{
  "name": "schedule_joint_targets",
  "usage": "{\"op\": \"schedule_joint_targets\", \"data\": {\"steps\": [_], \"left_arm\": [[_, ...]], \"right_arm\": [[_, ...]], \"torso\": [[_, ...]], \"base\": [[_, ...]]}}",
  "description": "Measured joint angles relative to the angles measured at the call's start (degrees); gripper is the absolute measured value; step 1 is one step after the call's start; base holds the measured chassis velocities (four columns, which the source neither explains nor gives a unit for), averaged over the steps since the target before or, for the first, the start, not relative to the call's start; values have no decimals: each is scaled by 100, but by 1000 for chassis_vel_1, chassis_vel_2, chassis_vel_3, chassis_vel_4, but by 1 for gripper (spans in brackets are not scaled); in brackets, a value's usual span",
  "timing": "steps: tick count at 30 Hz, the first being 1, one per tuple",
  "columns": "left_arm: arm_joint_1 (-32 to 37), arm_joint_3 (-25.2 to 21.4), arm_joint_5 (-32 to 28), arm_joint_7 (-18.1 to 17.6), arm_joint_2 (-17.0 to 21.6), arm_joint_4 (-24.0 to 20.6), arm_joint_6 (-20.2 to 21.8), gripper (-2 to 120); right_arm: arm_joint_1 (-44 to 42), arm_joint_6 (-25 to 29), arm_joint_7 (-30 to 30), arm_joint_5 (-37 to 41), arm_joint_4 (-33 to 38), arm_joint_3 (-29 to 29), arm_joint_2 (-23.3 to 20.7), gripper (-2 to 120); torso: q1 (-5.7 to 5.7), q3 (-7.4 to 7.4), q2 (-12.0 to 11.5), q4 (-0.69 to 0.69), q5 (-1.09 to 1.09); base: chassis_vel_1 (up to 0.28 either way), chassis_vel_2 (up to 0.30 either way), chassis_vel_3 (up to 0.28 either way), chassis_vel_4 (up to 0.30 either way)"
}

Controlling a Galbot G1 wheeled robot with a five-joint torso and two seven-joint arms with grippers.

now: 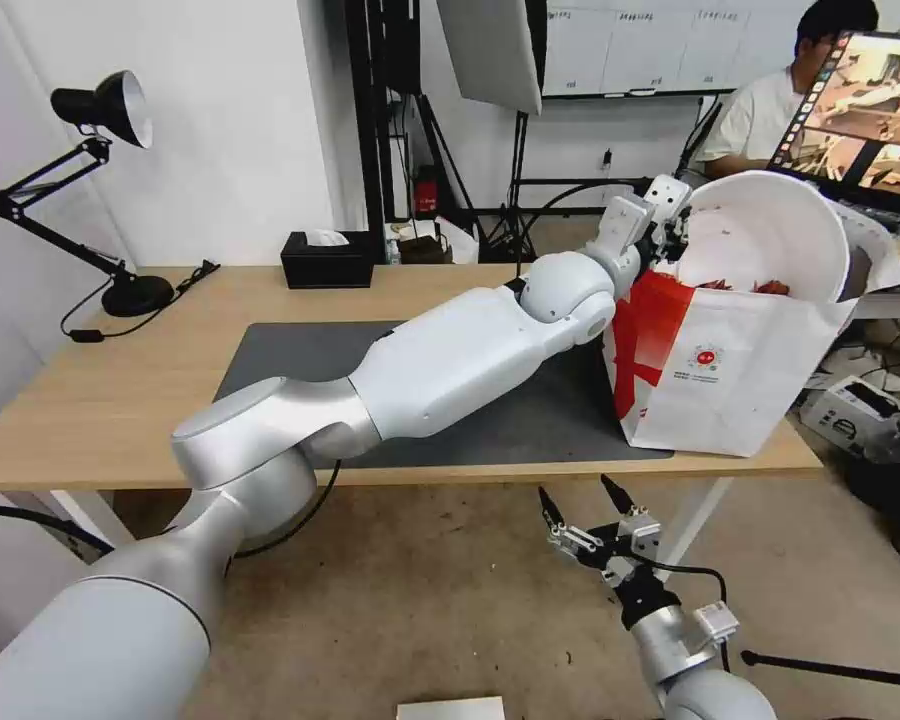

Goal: Pick up the trash from the table and place it into the takeout bag.

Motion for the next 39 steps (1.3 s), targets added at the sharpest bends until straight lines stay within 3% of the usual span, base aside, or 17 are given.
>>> {"op": "schedule_joint_targets", "data": {"steps": [8, 14, 26, 29, 31, 33, 34, 36, 39], "left_arm": [[4, 69, 2, 126, 4, 58, 40, 0], [4, 79, -8, 520, 74, 37, 249, 0], [-3, 154, 28, 559, 46, 127, 273, 0], [-5, 169, 30, 586, 36, 135, 287, 12], [-5, 169, 30, 586, 36, 135, 287, 12], [-8, 161, -78, 1154, 146, -87, 767, 27], [-8, 161, -78, 1154, 146, -87, 767, 27], [-31, 150, -104, 1416, 187, -157, 1044, 38], [-71, 96, -112, 1387, 75, -6, 1083, 47]], "right_arm": [[0, 0, 0, 0, 0, 0, 0, 100], [-1, 0, 0, 0, 0, 0, 0, 100], [0, 0, 0, 0, 0, 0, 0, 100], [0, 0, 0, 0, 0, 0, 0, 100], [0, 0, 0, 0, 0, 0, 0, 100], [0, 0, 0, 0, 0, 0, 0, 100], [0, 0, 0, 0, 0, 0, 0, 100], [0, 0, 0, 0, 0, 0, 0, 100], [-1, 0, 0, 0, 0, 0, 0, 100]], "torso": [[0, 0, 0, 0, 0], [0, 0, 0, 0, 0], [0, 0, 0, 0, -1], [0, 0, 0, 0, -1], [0, 0, 0, 0, -1], [0, 0, 0, 0, -1], [0, 0, 0, 0, -1], [0, 0, 0, 1, -1], [0, 0, 0, 0, 0]], "base": [[0, 0, 0, 0], [0, 0, 0, 0], [0, 0, 0, 0], [0, 0, 0, 0], [0, 0, 0, 0], [0, 0, 0, 0], [0, 0, 0, 0], [0, 0, 0, 0], [0, 0, 0, 0]]}}
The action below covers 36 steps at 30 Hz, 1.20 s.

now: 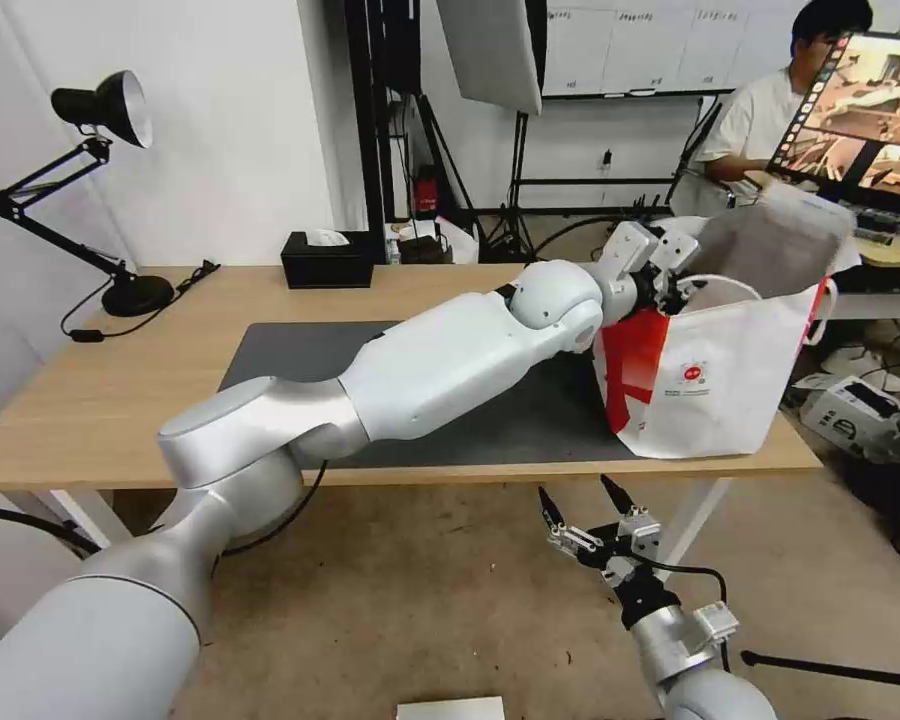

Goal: Pick up the trash from the table and place it into the takeout bag.

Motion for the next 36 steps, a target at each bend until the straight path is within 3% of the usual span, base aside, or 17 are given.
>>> {"op": "schedule_joint_targets", "data": {"steps": [13, 22, 28, 32, 36], "left_arm": [[-41, -49, -30, -294, -35, 112, -242, 96], [-20, -128, -135, -472, 21, -58, -390, 100], [-11, -316, -303, -804, 226, -404, -592, 100], [36, -511, -457, -1105, 660, -752, -1037, 100], [176, -667, -462, -1279, 925, -1033, -1145, 100]], "right_arm": [[0, 0, 0, 0, 0, 0, 0, 100], [0, 0, 0, 0, 0, 0, 0, 100], [0, 0, 0, 0, 0, 0, 0, 100], [0, 0, 0, 0, 0, 0, 0, 100], [0, 0, 0, 0, 0, 0, 0, 100]], "torso": [[0, 0, 0, 1, 1], [0, 0, 0, 0, 1], [0, 0, 0, 0, 0], [0, 0, 0, 1, 0], [0, 0, 0, 3, -2]], "base": [[0, 0, 0, 0], [0, 0, 0, 0], [0, 0, 0, 0], [0, 0, 0, 0], [0, 0, 0, 0]]}}
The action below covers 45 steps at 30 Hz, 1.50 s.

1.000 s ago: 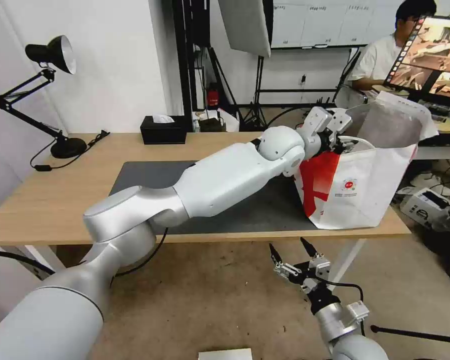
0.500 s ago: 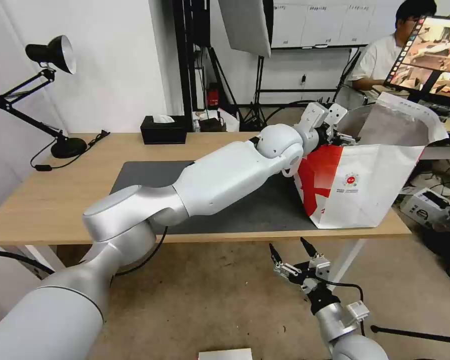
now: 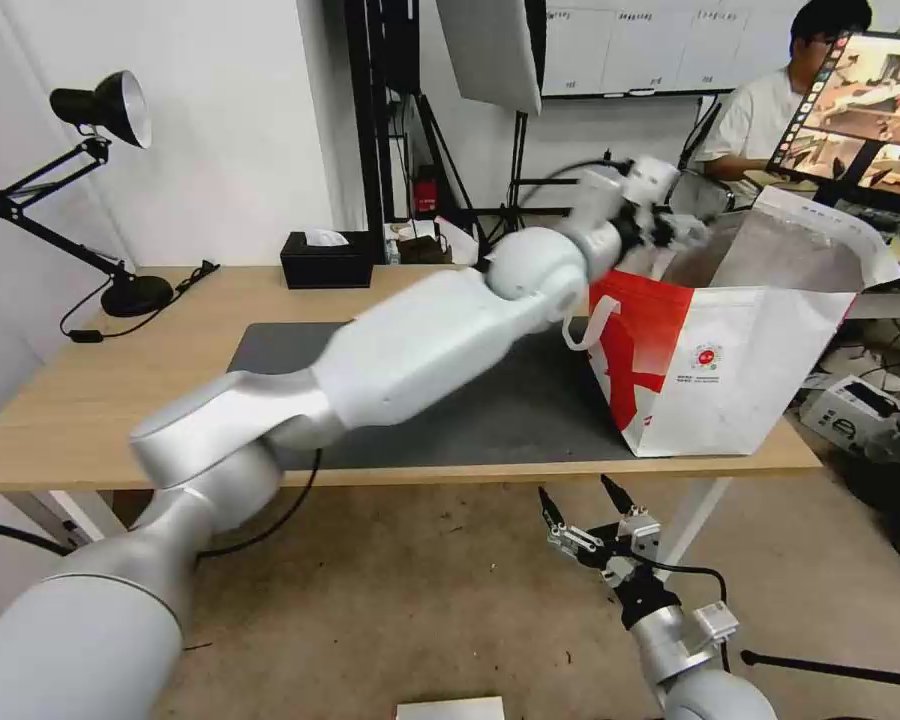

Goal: Pick up the trash from the table and place it into the takeout bag.

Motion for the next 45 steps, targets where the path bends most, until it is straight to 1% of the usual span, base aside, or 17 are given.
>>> {"op": "schedule_joint_targets", "data": {"steps": [5, 10, 11, 14, 15, 18, 19, 22, 26, 29, 30, 33, 38, 41, 42, 44, 45], "left_arm": [[352, -174, 188, -75, 392, -478, -53, 100], [804, -399, 305, -229, 985, -1029, -143, 100], [804, -399, 305, -229, 985, -1029, -143, 100], [1151, -649, 425, -380, 1346, -1368, -193, 100], [1151, -649, 425, -380, 1346, -1368, -193, 100], [1590, -964, 537, -547, 1705, -1699, -251, 100], [1590, -964, 537, -547, 1705, -1699, -251, 100], [2168, -1361, 722, -619, 2108, -2034, -326, 100], [2462, -1563, 812, -620, 2279, -2173, -397, 100], [3159, -2025, 1076, -594, 2599, -2444, -494, 100], [3159, -2025, 1076, -594, 2599, -2444, -494, 100], [3740, -2383, 1341, -554, 2832, -2603, -628, 100], [4253, -2747, 1575, -541, 2962, -2748, -727, 100], [5308, -3593, 1945, -534, 3184, -3090, -946, 100], [5308, -3593, 1945, -534, 3184, -3090, -946, 100], [5768, -3879, 2054, -551, 3319, -3221, -1089, 100], [6283, -4154, 2220, -567, 3390, -3309, -1231, 100]], "right_arm": [[0, 0, 0, 0, 0, 0, 0, 100], [0, 0, 0, 0, 0, 0, 0, 100], [0, 0, 0, 0, 0, 0, 0, 100], [0, 0, 0, 0, 0, 0, 0, 100], [0, 0, 0, 0, 0, 0, 0, 100], [0, 0, 0, 0, 0, 0, 0, 100], [0, 0, 0, 0, 0, 0, 0, 100], [0, 0, 0, 0, 0, 0, 0, 100], [0, 0, 0, 0, 0, 0, 0, 100], [0, 0, -1, 0, 0, 0, 0, 100], [0, 0, -1, 0, 0, 0, 0, 100], [1, 0, 0, 0, 0, 0, 0, 100], [0, 0, 1, 0, 0, 0, 0, 100], [0, 0, 0, 0, 0, 0, 0, 100], [0, 0, 0, 0, 0, 0, 0, 100], [1, 0, 0, 0, 0, 0, 0, 100], [0, 0, 0, 0, 0, 0, 0, 100]], "torso": [[0, 0, 0, -4, 1], [0, 0, 0, -1, 0], [0, 0, 0, -1, 0], [0, 0, 0, -2, 0], [0, 0, 0, -2, 0], [0, 0, 0, -2, 0], [0, 0, 0, -2, 0], [0, 0, 0, -2, 0], [0, 0, 0, -1, 0], [0, 0, 0, -2, 0], [0, 0, 0, -2, 0], [-1, 0, 0, -2, 2], [-1, 0, 0, -2, 1], [0, -1, 0, -3, 0], [0, -1, 0, -3, 0], [-1, -1, 0, 0, 2], [-1, -1, 0, -1, 1]], "base": [[0, 0, 0, 0], [0, 0, 0, 0], [0, 0, 0, 0], [0, 0, 0, 0], [0, 0, 0, 0], [0, 0, 0, 0], [0, 0, 0, 0], [0, 0, 0, 0], [0, 0, 0, 0], [0, 0, 0, 0], [0, 0, 0, 0], [0, 0, 0, 0], [0, 0, 0, 0], [0, 0, 0, 0], [0, 0, 0, 0], [0, 0, 0, 0], [0, 0, 0, 0]]}}
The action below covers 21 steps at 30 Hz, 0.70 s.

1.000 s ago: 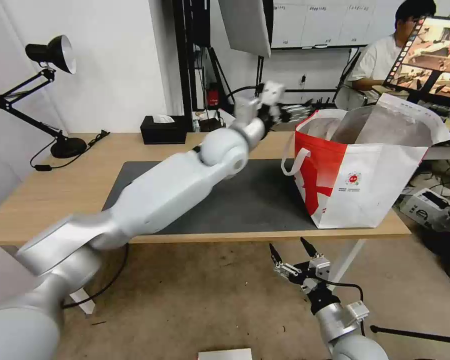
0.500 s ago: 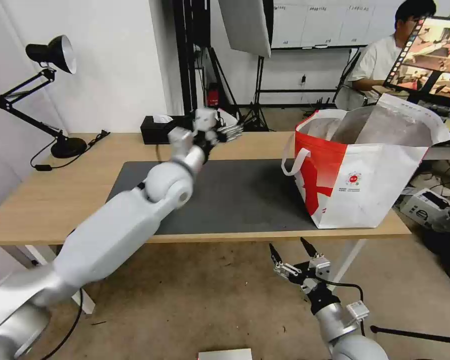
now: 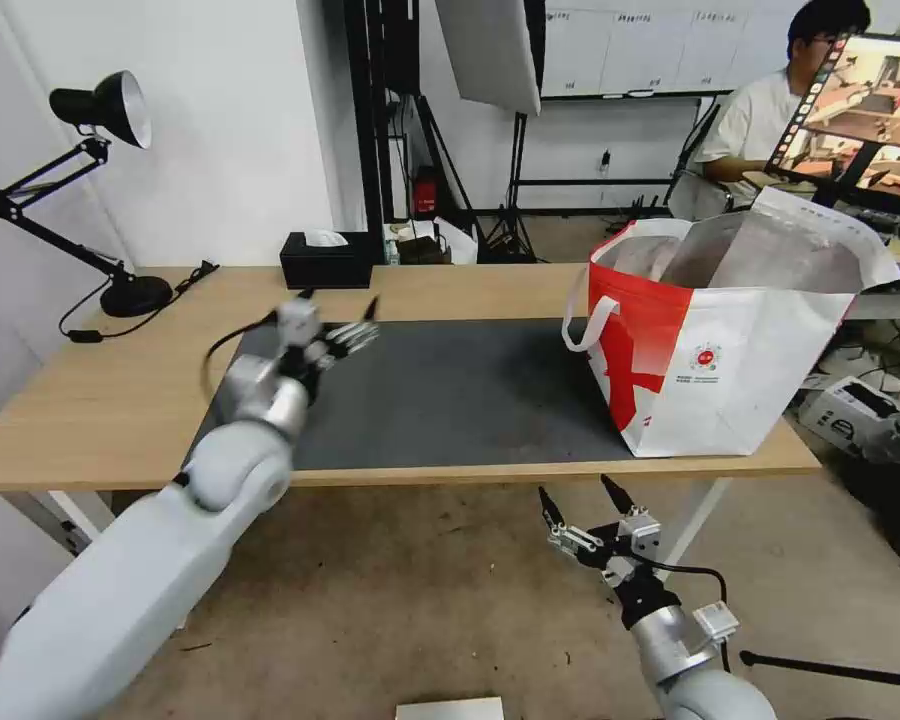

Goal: Pick up the trash from the table and place it into the takeout bag.

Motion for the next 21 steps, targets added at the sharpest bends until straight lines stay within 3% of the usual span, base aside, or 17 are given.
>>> {"op": "schedule_joint_targets", "data": {"steps": [8, 21], "left_arm": [[1160, -806, 498, -9, -142, -103, -247, 100], [2844, -1908, 1286, 152, -1113, -391, -495, 100]], "right_arm": [[0, 0, 0, 0, 0, 0, 0, 100], [0, 0, 0, 0, 0, 0, 0, 100]], "torso": [[1, 0, 0, -1, 1], [1, 1, 0, -2, 2]], "base": [[0, 0, 0, 0], [0, 0, 0, 0]]}}
